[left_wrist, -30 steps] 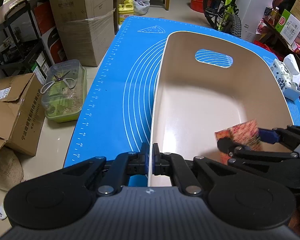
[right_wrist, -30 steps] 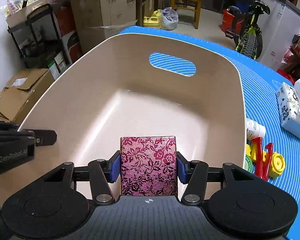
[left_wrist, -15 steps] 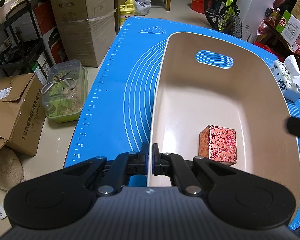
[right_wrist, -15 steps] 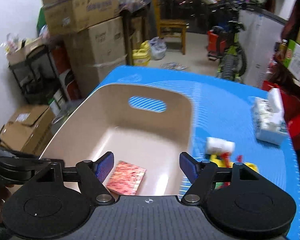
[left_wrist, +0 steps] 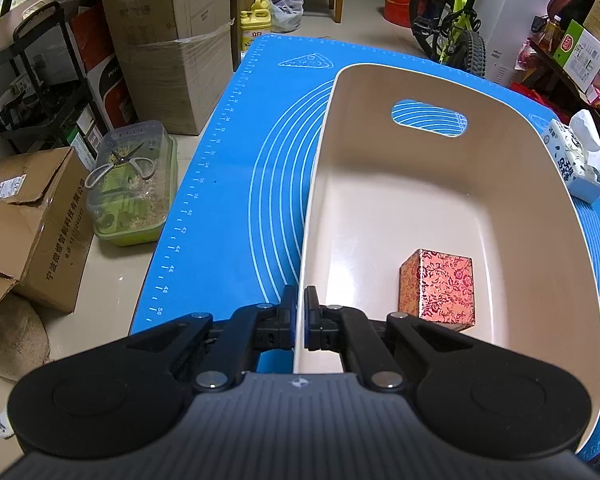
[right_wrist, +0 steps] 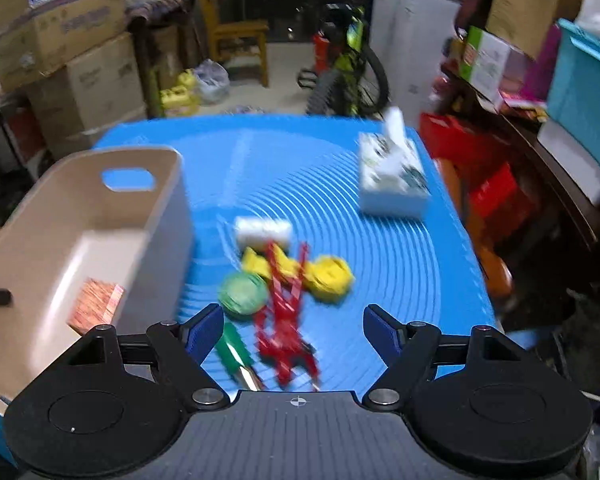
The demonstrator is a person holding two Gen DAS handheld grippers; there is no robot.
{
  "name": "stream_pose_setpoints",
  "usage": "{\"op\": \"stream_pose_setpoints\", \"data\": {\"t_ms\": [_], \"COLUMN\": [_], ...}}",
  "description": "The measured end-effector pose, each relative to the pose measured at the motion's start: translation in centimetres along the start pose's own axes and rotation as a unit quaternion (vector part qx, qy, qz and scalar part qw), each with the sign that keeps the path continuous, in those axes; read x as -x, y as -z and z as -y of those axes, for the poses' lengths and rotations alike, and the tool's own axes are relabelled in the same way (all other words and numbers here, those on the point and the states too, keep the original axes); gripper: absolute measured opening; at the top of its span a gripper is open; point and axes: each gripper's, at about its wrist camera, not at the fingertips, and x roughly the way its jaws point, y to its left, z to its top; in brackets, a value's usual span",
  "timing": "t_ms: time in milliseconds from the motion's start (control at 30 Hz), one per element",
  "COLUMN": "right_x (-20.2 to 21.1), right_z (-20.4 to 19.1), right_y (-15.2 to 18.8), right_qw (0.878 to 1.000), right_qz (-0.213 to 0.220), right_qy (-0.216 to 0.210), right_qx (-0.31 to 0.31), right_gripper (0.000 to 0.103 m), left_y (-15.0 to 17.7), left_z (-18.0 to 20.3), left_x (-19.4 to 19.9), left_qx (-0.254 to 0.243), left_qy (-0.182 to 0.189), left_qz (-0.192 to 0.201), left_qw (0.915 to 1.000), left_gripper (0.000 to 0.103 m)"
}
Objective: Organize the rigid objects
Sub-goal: 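Grasp the black earbud case with the right gripper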
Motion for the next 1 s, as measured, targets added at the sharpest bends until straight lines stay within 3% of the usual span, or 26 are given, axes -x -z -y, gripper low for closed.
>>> {"op": "stream_pose_setpoints", "data": {"t_ms": [233,500,767,933,1000], "right_x": [-2.7,-4.2,-4.4,-5.3,-5.5], "right_z": [2.2,1.1,0.0,-0.5,-0.6], "right_y": [2.7,3.9,4.2,4.7,4.8], "right_qw": [0.999,0.995,0.993,0.99,0.989], "right_qz": [-0.05,-0.087,-0.098,-0.124,-0.13], "right_qy": [0.01,-0.026,-0.05,-0.048,-0.041], "right_qx": [0.003,0.028,0.038,0.047,0.052], "right_gripper": [0.081,0.08,0.076,0.065,0.053], "left_y": [0.0,0.1,0.1,0.1,0.1], "left_z": [-0.1,0.0,0.0,-0.1,0.0], "left_x": [0.1,0.0,0.0,0.0,0.0], "left_qx": [0.001,0.001,0.002,0.001,0.001], "left_qy": [0.0,-0.001,0.0,-0.001,-0.001], "left_qz": [0.0,0.0,0.0,0.0,0.0], "left_qw": [1.0,1.0,1.0,1.0,1.0], "left_gripper": [0.006,0.006,0.006,0.006,0.006]}}
